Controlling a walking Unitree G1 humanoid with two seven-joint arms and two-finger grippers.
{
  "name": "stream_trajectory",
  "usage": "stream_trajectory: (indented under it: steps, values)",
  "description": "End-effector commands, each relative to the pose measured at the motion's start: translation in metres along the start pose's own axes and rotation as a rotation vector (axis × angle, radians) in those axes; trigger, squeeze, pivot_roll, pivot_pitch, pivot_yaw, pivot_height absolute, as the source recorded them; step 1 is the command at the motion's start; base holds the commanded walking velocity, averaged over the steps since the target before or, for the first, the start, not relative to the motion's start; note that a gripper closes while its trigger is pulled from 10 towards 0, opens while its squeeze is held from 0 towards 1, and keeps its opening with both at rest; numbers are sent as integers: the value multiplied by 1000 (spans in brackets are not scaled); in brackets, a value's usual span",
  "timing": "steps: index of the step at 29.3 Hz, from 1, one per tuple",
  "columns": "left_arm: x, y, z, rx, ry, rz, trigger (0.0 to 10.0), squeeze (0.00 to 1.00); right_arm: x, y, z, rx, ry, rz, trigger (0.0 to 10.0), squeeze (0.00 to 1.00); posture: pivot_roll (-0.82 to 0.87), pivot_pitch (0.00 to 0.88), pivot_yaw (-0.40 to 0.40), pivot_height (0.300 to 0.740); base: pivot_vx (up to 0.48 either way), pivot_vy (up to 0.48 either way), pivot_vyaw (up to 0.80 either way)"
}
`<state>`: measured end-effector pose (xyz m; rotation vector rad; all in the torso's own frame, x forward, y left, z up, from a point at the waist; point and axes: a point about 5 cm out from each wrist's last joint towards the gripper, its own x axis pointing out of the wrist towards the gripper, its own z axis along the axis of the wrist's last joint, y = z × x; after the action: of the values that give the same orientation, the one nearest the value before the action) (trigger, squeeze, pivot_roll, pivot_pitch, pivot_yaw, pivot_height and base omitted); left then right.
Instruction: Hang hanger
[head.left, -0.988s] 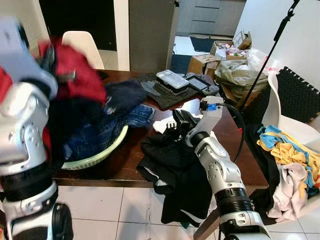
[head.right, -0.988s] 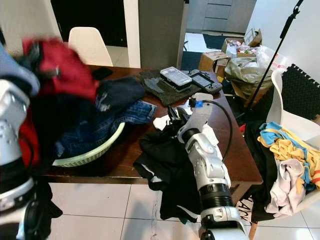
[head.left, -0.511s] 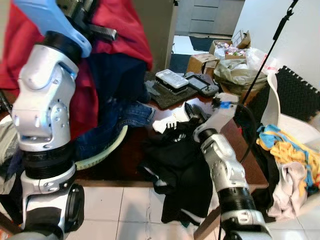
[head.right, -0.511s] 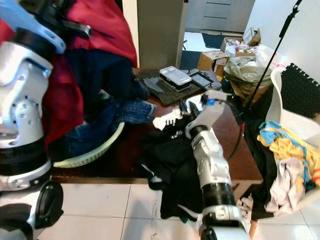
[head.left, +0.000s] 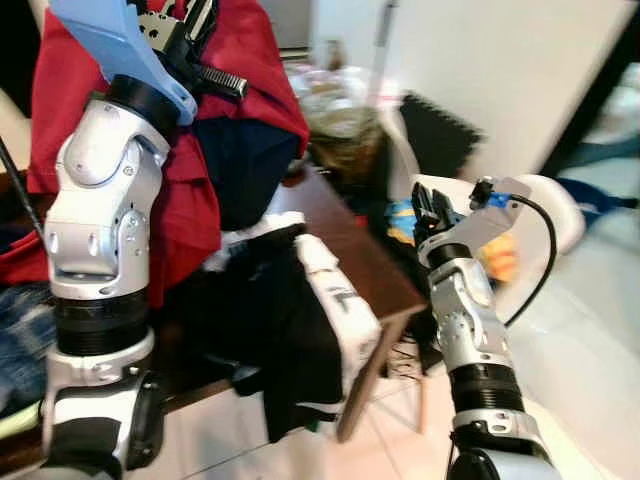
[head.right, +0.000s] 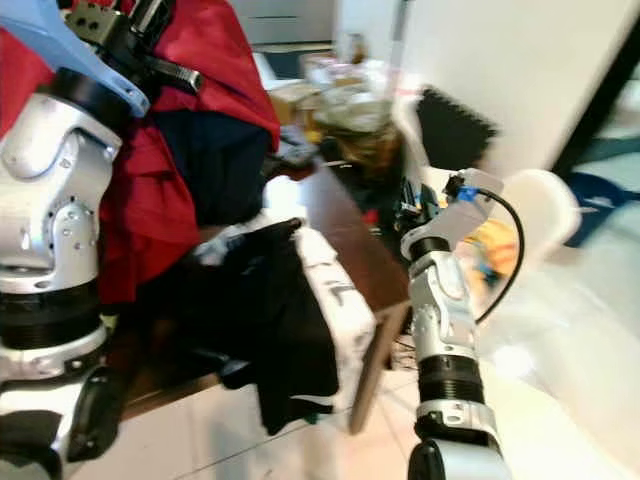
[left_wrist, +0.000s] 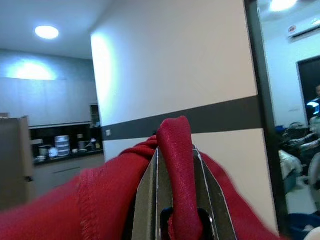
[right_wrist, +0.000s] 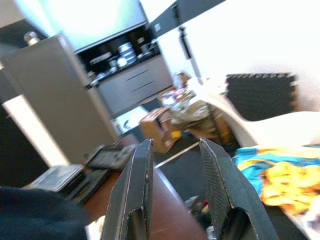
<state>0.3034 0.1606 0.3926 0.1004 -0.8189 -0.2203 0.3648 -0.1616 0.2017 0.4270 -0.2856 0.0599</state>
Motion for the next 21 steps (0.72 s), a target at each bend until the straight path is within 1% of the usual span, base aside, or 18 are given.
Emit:
stream_trajectory:
  steps: [1, 2, 4, 5, 6, 8, 9, 10, 12, 13, 14, 15, 16, 18, 21]
  values:
    - [2, 4, 9, 71, -38, 27, 0, 0, -1, 0, -5, 16, 15, -1, 10000, 0, 59, 0, -60, 740, 0, 0, -800]
    - [-1, 27, 5, 184, 20, 201, 0, 0, -1, 1, -7, 19, 23, 7, 10000, 0, 65, 0, -66, 740, 0, 0, -800]
    - [-1, 27, 5, 184, 20, 201, 0, 0, -1, 1, -7, 19, 23, 7, 10000, 0, 65, 0, -66, 740, 0, 0, -800]
    - [-7, 51, 7, 311, 57, 373, 0, 0, -1, 2, -8, 23, 28, 12, 10000, 0, 73, 0, -69, 740, 0, 0, -800]
    - [-15, 73, 14, 428, 67, 527, 0, 0, -1, 3, -9, 26, 34, 15, 10000, 0, 76, 0, -71, 740, 0, 0, -800]
    - [-15, 73, 14, 428, 67, 527, 0, 0, -1, 3, -9, 26, 34, 15, 10000, 0, 76, 0, -71, 740, 0, 0, -800]
    - [-21, 87, 22, 527, 64, 622, 0, 0, -1, 4, -11, 30, 42, 21, 10000, 0, 77, 0, -72, 740, 0, 0, -800]
    - [-26, 94, 28, 569, 54, 660, 0, 0, -2, 6, -14, 27, 63, 43, 10000, 0, 80, 0, -76, 740, 0, 0, 0]
    - [-26, 94, 28, 569, 54, 660, 0, 0, -2, 6, -14, 27, 63, 43, 10000, 0, 80, 0, -76, 740, 0, 0, 0]
    - [-27, 95, 30, 595, 59, 654, 0, 0, -3, 10, -17, 23, 78, 71, 10000, 0, 82, 0, -79, 740, 0, 0, 0]
    - [-27, 94, 26, 548, 76, 635, 0, 0, -3, 13, -20, 23, 91, 94, 10000, 0, 81, 0, -80, 740, 0, 0, 0]
    - [-27, 94, 26, 548, 76, 635, 0, 0, -3, 13, -20, 23, 91, 94, 10000, 0, 81, 0, -80, 740, 0, 0, 0]
    - [-27, 92, 21, 500, 98, 622, 0, 0, -4, 16, -22, 24, 101, 113, 10000, 0, 79, 0, -77, 740, 0, 0, 0]
    - [-25, 85, 17, 526, 110, 565, 0, 0, -4, 20, -23, 17, 110, 130, 10000, 0, 79, 0, -77, 740, 0, 0, 0]
    - [-24, 83, 17, 545, 109, 548, 0, 0, -4, 21, -24, 14, 119, 137, 10000, 0, 79, 0, -77, 740, 0, 0, 0]
